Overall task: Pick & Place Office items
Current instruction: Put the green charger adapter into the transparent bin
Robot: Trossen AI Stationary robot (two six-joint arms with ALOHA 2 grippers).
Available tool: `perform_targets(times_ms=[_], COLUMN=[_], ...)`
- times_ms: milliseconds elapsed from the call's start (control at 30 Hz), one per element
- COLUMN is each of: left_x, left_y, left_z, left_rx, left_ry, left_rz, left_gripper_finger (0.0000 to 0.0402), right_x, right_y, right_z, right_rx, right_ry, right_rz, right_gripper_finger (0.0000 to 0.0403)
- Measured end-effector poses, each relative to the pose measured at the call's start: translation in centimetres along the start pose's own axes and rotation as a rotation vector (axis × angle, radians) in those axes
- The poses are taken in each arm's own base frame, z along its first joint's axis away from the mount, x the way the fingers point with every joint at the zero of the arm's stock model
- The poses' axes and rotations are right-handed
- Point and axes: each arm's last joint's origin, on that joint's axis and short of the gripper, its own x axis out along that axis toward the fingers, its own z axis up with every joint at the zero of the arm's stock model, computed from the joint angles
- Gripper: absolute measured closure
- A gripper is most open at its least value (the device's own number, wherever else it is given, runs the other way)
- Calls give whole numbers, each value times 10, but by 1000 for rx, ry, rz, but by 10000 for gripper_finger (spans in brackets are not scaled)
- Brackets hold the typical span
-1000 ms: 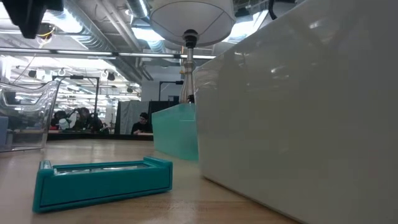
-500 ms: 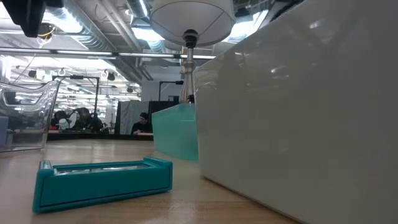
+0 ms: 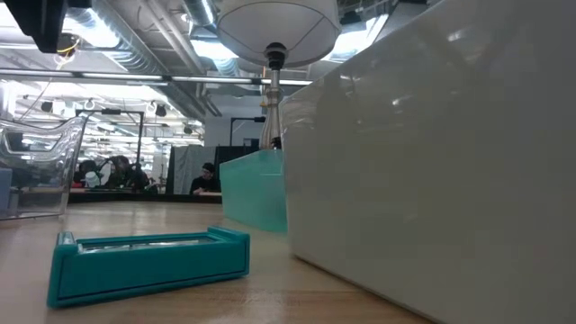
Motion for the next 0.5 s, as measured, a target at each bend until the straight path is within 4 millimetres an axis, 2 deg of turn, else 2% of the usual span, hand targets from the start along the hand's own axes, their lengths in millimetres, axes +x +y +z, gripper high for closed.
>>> perform_targets(times_ms=[267,500], left_x=[0,0], left_y=[0,1], left_z=[0,2], left_rx=[0,-1], left_ry=[-2,-41], left_rz=[1,20], left_gripper_finger=[249,248], right_x=[0,1], right_y=[0,2], right_z=[-1,1], right_rx=[-97,-150], right_ry=[21,57], right_rz=[5,15], right_gripper_finger=[255,255])
